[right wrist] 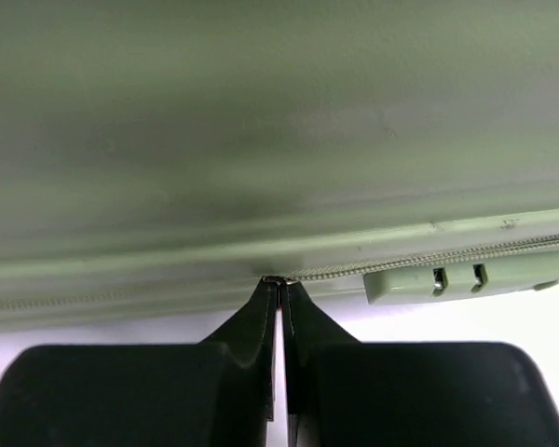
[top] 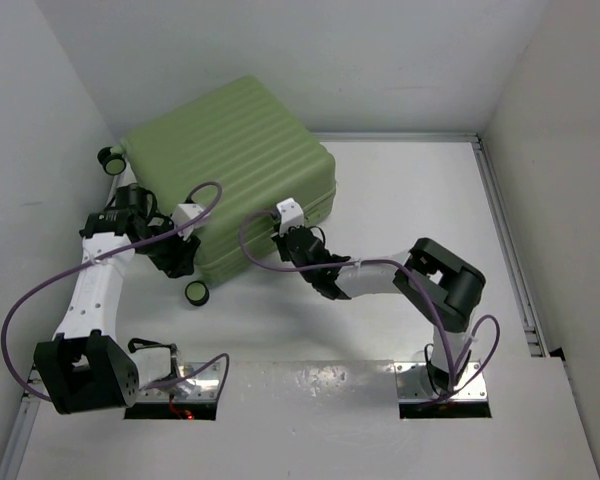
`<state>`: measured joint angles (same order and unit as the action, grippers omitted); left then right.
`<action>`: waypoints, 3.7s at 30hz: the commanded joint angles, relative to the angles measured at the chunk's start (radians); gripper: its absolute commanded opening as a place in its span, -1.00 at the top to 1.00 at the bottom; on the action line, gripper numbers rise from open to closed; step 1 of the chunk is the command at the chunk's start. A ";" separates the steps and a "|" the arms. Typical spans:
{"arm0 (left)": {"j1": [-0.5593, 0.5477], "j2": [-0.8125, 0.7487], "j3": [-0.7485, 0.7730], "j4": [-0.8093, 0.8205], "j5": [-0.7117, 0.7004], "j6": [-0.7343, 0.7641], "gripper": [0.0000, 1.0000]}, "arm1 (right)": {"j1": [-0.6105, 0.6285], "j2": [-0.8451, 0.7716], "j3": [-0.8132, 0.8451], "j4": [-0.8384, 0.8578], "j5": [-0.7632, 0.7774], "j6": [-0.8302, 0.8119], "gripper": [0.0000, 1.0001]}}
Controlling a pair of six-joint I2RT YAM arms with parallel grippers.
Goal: Pack the luggage
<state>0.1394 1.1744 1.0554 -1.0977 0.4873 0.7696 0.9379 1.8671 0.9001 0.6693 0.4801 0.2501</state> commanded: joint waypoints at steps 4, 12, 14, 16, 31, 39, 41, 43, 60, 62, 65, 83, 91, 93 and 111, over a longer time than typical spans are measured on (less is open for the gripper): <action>0.039 0.054 -0.026 0.036 -0.013 0.005 0.43 | -0.094 -0.133 -0.102 0.139 -0.050 -0.055 1.00; 0.117 0.090 -0.026 0.036 0.014 0.017 0.55 | -0.229 -0.200 -0.179 0.153 -0.220 -0.038 1.00; 0.126 0.099 -0.026 0.036 0.014 0.017 0.62 | -0.258 -0.195 -0.173 0.157 -0.248 -0.037 1.00; 0.147 0.113 -0.017 0.036 -0.007 0.017 0.68 | -0.267 -0.187 -0.167 0.159 -0.285 -0.041 1.00; 0.348 0.324 0.129 0.234 -0.182 -0.032 1.00 | -0.522 -0.177 -0.155 0.131 -0.477 -0.060 1.00; 0.348 0.606 0.429 0.311 -0.309 -0.200 1.00 | -0.660 -0.059 -0.043 0.168 -0.762 -0.077 1.00; 0.339 0.696 0.535 0.323 -0.352 -0.269 1.00 | -0.677 -0.036 -0.014 0.171 -0.767 -0.077 1.00; 0.328 0.754 0.596 0.332 -0.365 -0.312 1.00 | -0.697 0.032 0.049 0.191 -0.782 -0.071 1.00; 0.256 1.012 0.827 0.351 -0.424 -0.440 1.00 | -0.732 0.464 0.563 0.214 -0.810 -0.106 1.00; 0.256 1.012 0.816 0.351 -0.424 -0.440 1.00 | -0.752 0.460 0.580 0.179 -0.901 -0.078 0.89; 0.247 1.012 0.816 0.351 -0.395 -0.431 1.00 | -0.806 0.422 0.516 0.180 -1.143 -0.106 0.59; 0.247 0.978 0.769 0.351 -0.368 -0.440 1.00 | -0.731 0.290 0.559 -0.260 -1.528 -0.267 -0.25; 0.247 0.978 0.759 0.360 -0.349 -0.440 1.00 | -0.682 0.351 0.632 -0.224 -1.499 -0.209 -0.33; 0.247 0.978 0.759 0.360 -0.349 -0.440 1.00 | -0.671 0.362 0.645 -0.211 -1.493 -0.206 -0.31; 0.247 0.978 0.741 0.378 -0.340 -0.440 1.00 | -0.617 0.463 0.777 -0.234 -1.488 -0.276 0.15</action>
<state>0.4641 1.9606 1.8717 -1.2133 0.1860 0.4629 0.2909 2.3081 1.6314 0.4007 -1.0550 0.0460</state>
